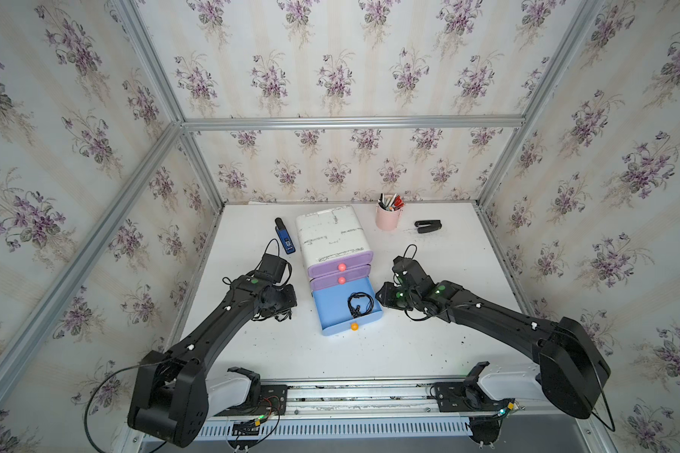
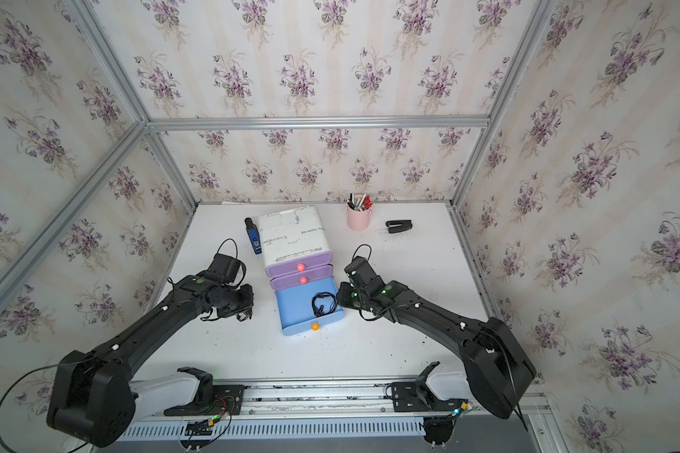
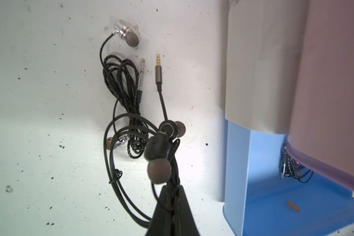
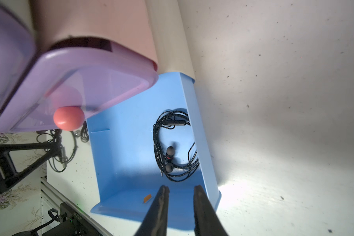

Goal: Place the wired earphones into the drawer by color
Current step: Pick up the wired earphones from the center of the board.

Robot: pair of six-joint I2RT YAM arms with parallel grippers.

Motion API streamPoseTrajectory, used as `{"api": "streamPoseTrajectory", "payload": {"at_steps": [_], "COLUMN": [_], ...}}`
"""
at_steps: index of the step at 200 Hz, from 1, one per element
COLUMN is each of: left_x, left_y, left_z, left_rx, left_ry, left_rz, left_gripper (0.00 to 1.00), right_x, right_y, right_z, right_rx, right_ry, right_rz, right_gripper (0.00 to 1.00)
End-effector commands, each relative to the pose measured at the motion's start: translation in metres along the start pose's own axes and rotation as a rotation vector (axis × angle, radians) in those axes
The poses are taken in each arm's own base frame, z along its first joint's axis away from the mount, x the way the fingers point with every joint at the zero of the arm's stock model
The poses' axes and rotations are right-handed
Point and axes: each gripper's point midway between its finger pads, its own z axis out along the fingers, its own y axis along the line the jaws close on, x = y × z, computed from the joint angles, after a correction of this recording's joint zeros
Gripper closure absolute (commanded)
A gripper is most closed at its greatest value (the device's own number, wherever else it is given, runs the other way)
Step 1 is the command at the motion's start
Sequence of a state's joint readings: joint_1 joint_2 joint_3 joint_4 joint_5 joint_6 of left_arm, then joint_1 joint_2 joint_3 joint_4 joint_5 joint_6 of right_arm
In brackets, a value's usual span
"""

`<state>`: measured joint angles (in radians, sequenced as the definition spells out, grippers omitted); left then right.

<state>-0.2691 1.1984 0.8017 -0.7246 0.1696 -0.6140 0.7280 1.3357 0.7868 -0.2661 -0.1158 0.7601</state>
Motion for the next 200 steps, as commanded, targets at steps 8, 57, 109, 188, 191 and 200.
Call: {"api": "streamPoseTrajectory", "payload": {"at_steps": [8, 57, 109, 188, 191, 200], "left_x": [0.005, -0.005, -0.017, -0.034, -0.033, -0.034], "left_y": [-0.004, -0.015, -0.018, -0.048, -0.048, -0.049], "left_z": [-0.022, -0.050, -0.062, -0.089, -0.089, -0.089], "left_rx": [0.028, 0.071, 0.092, 0.239, 0.242, 0.253], "left_ry": [0.006, -0.042, -0.078, -0.134, -0.133, -0.136], "left_rz": [0.030, 0.051, 0.064, 0.090, 0.087, 0.078], "left_gripper": [1.00, 1.00, 1.00, 1.00, 1.00, 1.00], "right_x": [-0.003, -0.005, -0.005, -0.008, -0.008, -0.006], "right_y": [0.002, 0.005, 0.005, 0.019, 0.019, 0.018], "right_z": [-0.003, -0.004, -0.007, -0.007, -0.007, -0.006], "right_rx": [-0.008, -0.015, -0.014, -0.081, -0.079, -0.080], "right_ry": [-0.019, -0.022, -0.026, -0.025, -0.024, -0.019], "right_rz": [0.002, 0.001, -0.002, -0.025, -0.024, -0.023], "right_gripper": [0.73, 0.73, 0.73, 0.65, 0.65, 0.65]}}
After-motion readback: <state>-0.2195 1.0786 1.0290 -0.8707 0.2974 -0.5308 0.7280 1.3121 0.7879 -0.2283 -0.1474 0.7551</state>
